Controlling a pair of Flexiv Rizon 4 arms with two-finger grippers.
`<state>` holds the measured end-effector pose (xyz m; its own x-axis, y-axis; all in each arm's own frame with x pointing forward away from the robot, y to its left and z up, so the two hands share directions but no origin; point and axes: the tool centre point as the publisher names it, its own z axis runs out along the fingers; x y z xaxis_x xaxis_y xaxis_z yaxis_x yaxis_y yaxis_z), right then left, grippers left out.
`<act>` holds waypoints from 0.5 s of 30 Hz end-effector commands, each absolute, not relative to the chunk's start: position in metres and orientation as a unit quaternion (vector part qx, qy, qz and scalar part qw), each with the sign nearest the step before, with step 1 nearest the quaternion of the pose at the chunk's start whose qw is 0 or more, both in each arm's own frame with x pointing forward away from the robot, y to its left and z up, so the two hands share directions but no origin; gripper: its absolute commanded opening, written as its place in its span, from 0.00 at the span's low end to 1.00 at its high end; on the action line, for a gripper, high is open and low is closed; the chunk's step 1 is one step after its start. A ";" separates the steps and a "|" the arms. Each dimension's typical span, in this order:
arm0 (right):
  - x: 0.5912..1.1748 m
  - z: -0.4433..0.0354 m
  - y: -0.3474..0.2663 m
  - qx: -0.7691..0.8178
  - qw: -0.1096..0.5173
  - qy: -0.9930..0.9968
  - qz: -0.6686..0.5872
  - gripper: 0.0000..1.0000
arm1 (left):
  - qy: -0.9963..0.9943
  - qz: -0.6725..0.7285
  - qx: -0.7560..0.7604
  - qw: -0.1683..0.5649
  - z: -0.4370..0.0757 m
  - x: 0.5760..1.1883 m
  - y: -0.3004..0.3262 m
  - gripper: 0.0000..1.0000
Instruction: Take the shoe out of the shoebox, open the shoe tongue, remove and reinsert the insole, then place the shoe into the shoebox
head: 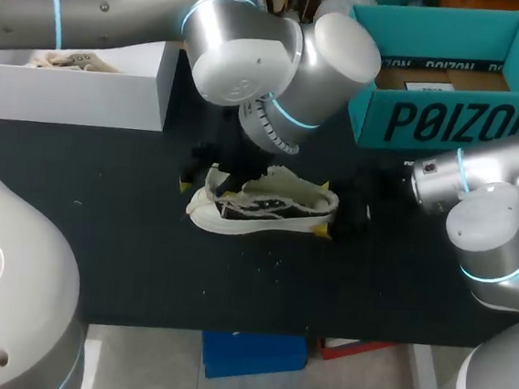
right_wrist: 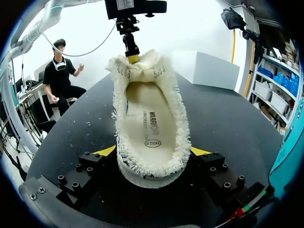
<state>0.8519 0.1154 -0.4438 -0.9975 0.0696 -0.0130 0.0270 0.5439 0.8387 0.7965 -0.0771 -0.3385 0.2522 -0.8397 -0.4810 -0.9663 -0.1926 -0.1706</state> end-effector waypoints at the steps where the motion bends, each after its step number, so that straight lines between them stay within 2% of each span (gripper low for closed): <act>1: 0.854 -0.446 0.113 0.028 0.022 0.879 0.476 0.00 | 0.551 0.124 -0.794 0.226 -0.344 0.787 -0.069 1.00; 15: 0.854 -0.446 0.113 0.028 0.022 0.879 0.476 0.00 | 0.528 0.153 -0.811 0.200 -0.375 0.780 -0.048 1.00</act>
<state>0.8519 0.1164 -0.4425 -0.9975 0.0688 -0.0136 0.0260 0.5425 0.8397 0.7840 -0.0518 -0.3649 0.2884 -0.8319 -0.4741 -0.9568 -0.2689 -0.1101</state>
